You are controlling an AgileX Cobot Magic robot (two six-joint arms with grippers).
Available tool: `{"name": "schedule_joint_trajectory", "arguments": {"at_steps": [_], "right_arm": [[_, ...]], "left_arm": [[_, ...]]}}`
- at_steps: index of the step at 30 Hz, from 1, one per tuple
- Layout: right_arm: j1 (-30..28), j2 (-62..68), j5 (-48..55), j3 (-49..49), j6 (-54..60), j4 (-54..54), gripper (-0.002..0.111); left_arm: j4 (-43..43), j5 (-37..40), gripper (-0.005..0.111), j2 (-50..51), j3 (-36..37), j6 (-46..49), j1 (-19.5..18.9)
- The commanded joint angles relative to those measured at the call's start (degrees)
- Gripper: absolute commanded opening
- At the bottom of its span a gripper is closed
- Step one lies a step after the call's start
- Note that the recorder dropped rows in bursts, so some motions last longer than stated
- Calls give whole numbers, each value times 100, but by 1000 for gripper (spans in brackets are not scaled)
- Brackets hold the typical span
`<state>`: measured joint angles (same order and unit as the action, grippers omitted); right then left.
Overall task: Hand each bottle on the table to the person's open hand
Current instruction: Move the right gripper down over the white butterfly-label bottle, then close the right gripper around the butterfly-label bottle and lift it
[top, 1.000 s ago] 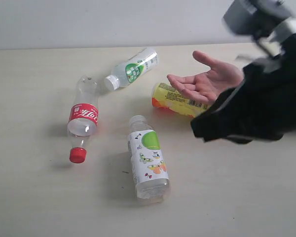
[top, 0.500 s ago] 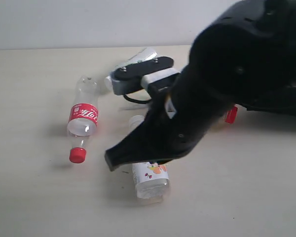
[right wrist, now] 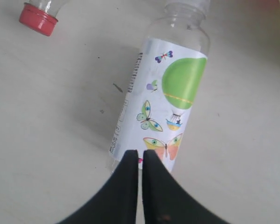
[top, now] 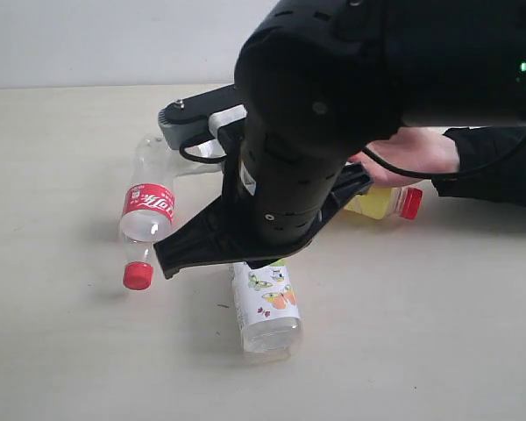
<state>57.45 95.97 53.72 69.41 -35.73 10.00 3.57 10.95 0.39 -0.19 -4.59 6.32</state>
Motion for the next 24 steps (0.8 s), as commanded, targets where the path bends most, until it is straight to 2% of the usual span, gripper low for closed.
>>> {"name": "schedule_joint_trajectory", "arguments": {"at_steps": [1, 3, 6, 7, 8, 19, 24], "right_arm": [[9, 3, -7, 51, -33, 52, 15], [9, 14, 7, 51, -48, 153, 31], [9, 94, -29, 51, -324, 311, 67], [9, 158, -29, 51, -436, 389, 75], [9, 221, -29, 51, -494, 414, 79], [-30, 1175, -197, 74, -509, 533, 82], [-129, 1390, -637, 74, -458, 528, 94]], "left_arm": [[23, -12, 0, -39, 19, -6, -14], [23, -12, 0, -39, 19, -6, -14], [23, -12, 0, -39, 19, -6, -14], [23, -12, 0, -39, 19, -6, -14], [23, -12, 0, -39, 19, -6, -14], [23, -12, 0, -39, 19, -6, -14], [23, -12, 0, -39, 19, -6, -14]]}}
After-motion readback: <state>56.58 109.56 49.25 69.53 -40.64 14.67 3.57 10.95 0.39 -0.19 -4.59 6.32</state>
